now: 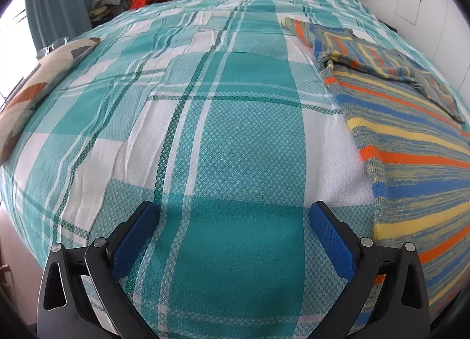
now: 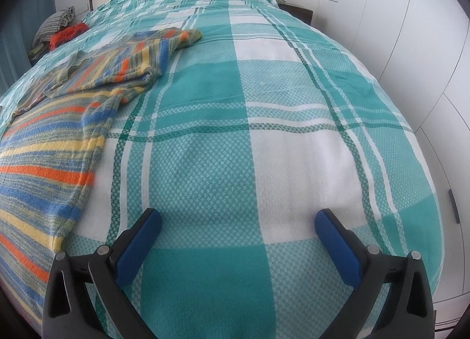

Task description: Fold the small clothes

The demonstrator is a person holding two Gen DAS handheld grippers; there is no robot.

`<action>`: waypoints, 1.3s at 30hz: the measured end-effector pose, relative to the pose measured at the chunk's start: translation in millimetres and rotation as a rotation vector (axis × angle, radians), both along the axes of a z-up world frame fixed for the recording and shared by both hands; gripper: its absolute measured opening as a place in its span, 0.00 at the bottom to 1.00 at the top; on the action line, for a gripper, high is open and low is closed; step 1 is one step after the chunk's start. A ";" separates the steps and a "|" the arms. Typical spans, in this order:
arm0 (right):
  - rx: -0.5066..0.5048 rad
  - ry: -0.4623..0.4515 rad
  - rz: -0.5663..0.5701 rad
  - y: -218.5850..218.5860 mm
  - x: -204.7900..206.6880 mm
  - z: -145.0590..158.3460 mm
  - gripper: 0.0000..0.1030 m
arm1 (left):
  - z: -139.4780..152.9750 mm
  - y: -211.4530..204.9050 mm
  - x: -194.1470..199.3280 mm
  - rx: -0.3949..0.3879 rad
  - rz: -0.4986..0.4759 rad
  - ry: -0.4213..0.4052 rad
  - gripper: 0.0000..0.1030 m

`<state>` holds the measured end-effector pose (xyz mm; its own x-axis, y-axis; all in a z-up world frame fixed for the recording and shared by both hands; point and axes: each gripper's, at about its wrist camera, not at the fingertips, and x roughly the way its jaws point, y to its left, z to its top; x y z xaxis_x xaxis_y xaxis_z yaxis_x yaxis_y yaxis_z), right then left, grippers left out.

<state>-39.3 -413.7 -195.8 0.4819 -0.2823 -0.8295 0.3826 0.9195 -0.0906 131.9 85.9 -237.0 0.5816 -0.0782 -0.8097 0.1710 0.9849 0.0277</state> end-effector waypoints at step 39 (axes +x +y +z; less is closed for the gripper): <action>-0.034 -0.024 0.007 2.7 -2.0 -2.5 1.00 | -2.0 -3.2 -3.3 0.003 0.008 -0.014 1.00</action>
